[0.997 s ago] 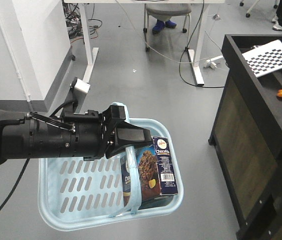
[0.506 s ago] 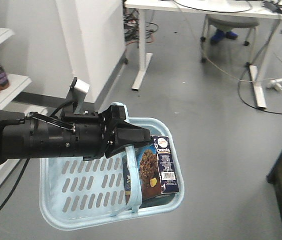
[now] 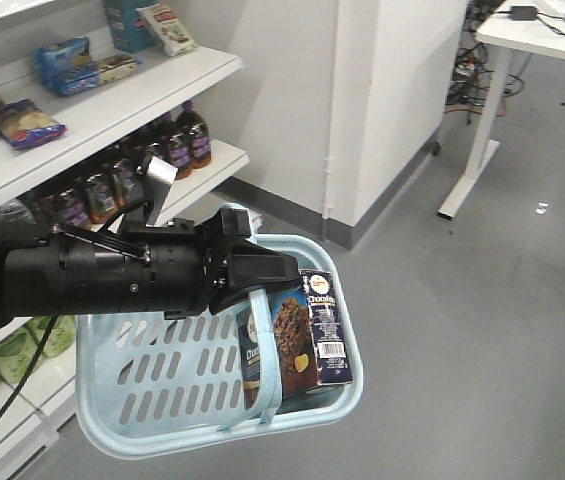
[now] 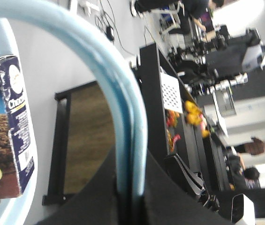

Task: Left arm holds basket, right arm returns cookies
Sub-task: 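Drive up to the snack shelf holding the basket in the left gripper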

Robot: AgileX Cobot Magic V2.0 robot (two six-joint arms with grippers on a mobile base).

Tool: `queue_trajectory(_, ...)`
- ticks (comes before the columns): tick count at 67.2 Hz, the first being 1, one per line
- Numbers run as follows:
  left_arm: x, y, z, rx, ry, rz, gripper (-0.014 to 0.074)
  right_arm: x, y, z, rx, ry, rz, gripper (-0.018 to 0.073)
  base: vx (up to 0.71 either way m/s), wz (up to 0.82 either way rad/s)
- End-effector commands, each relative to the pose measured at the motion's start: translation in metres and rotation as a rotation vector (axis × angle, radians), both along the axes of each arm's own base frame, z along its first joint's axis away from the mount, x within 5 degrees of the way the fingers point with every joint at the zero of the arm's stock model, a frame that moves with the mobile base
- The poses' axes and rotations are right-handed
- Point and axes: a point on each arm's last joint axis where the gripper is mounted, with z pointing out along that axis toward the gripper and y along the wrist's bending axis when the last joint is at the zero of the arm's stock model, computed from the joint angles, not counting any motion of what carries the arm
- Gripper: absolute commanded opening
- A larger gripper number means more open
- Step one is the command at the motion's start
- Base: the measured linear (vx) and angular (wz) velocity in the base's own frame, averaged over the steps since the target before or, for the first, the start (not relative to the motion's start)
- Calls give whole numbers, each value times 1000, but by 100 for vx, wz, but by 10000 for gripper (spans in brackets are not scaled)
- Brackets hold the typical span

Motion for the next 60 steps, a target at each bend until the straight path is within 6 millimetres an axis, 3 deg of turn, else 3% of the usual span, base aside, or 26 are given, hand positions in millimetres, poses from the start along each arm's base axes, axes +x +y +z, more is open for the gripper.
queue_trajectory(1,-6,-2,31,-133,-42,-9,-3,1,0,3,-11,-66,6,4,21,56)
queue_trajectory(60,-6,-2,31,-133,-42,-8,-3,1,0,3,-11,-66,6,4,21,65)
